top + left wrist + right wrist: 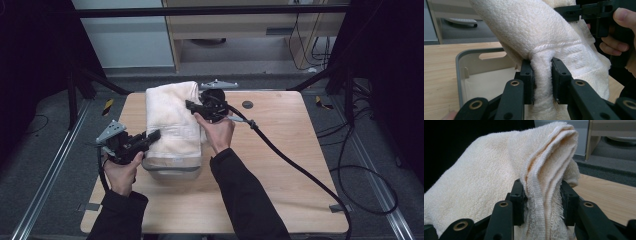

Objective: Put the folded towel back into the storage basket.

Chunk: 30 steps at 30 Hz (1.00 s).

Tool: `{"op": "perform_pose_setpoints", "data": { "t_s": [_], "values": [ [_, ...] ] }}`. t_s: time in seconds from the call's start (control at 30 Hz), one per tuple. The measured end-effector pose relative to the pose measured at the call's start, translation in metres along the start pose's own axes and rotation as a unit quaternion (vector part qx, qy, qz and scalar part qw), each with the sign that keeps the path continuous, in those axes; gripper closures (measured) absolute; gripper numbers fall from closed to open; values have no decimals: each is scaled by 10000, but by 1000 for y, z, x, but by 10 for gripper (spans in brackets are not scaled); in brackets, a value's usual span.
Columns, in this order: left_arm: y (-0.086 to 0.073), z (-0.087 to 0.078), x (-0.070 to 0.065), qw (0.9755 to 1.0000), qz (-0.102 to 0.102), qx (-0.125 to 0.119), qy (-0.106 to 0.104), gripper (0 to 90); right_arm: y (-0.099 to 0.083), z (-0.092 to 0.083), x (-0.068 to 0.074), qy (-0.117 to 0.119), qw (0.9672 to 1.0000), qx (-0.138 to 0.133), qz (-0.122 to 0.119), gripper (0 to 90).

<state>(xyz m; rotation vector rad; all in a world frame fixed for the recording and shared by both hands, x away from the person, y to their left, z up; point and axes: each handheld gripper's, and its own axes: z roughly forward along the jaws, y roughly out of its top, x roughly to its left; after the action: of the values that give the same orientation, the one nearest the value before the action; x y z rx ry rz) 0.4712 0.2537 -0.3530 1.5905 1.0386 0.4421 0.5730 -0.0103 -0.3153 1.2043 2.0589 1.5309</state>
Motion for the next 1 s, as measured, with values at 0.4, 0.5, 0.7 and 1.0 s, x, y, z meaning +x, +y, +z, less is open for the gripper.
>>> {"op": "perform_pose_setpoints", "data": {
  "t_s": [0.4, 0.5, 0.7, 1.0],
  "values": [
    [-5, 1, 19, 9998, -129, 68, 150, 731, 1, 27, 6, -12, 9999, 132, 13, 631],
    [-7, 3, 24, 9997, -137, 116, 152, 731, -1, 32, 6, -27, 9999, 160, 21, 631],
    [-11, 6, 31, 9994, -177, 237, 192, 731, -8, 41, 5, -79, 9997, 241, 13, 630],
    [-17, 10, 37, 9988, -158, 394, 239, 731, -19, 50, 4, -117, 9994, 313, 92, 627]
  ]
}}
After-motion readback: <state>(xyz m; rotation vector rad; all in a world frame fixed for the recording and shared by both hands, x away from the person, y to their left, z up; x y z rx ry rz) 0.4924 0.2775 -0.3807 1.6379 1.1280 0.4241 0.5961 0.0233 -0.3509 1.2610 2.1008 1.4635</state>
